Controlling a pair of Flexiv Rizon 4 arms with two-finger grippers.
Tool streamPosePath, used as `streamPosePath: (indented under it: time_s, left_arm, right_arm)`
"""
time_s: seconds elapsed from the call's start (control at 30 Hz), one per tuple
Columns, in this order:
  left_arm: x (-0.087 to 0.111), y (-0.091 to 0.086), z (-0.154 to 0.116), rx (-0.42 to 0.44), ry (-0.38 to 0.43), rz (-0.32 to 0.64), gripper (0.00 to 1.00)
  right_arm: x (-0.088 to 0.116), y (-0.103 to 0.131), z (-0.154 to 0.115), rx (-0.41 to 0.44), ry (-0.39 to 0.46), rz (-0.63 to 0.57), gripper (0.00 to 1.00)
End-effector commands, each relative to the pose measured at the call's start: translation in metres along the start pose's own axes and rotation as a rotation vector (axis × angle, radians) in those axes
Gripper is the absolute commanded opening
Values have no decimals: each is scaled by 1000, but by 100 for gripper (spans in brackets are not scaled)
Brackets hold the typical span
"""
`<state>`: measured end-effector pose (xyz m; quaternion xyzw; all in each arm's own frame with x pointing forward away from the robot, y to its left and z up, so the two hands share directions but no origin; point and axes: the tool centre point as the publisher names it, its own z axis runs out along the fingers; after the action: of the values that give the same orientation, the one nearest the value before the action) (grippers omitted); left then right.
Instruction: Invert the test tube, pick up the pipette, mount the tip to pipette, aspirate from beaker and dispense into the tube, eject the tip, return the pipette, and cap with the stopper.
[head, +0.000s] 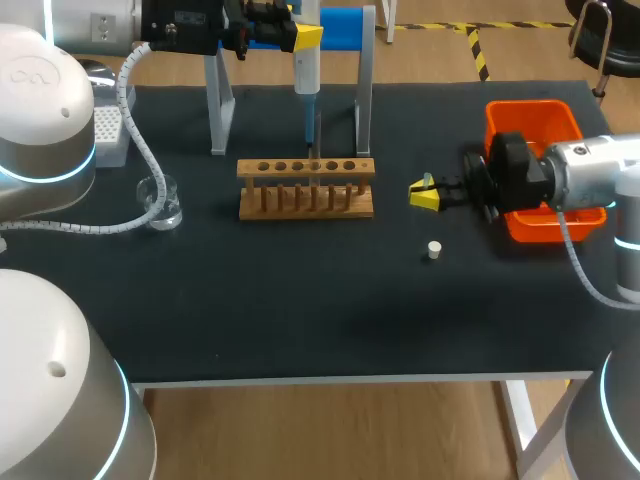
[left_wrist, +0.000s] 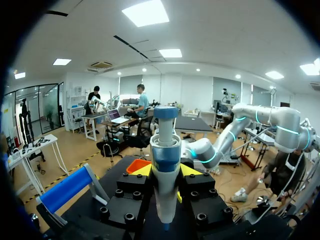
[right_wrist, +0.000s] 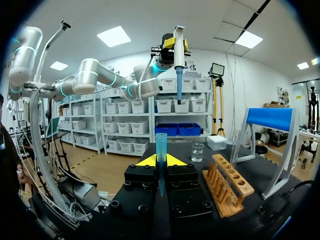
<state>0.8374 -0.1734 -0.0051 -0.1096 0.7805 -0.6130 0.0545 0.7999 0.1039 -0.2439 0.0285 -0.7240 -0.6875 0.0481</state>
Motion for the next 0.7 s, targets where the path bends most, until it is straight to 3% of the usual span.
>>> streamPosePath:
  time_s: [0.03,0.7]
  left_arm:
    - [-1,-1,0,-2,2,0,0]
    - [-1,-1,0,-2,2,0,0]
  right_arm:
    - [-11,5,16,8,11,-6,0]
    - [-47,28,85,-14,47,-42,0]
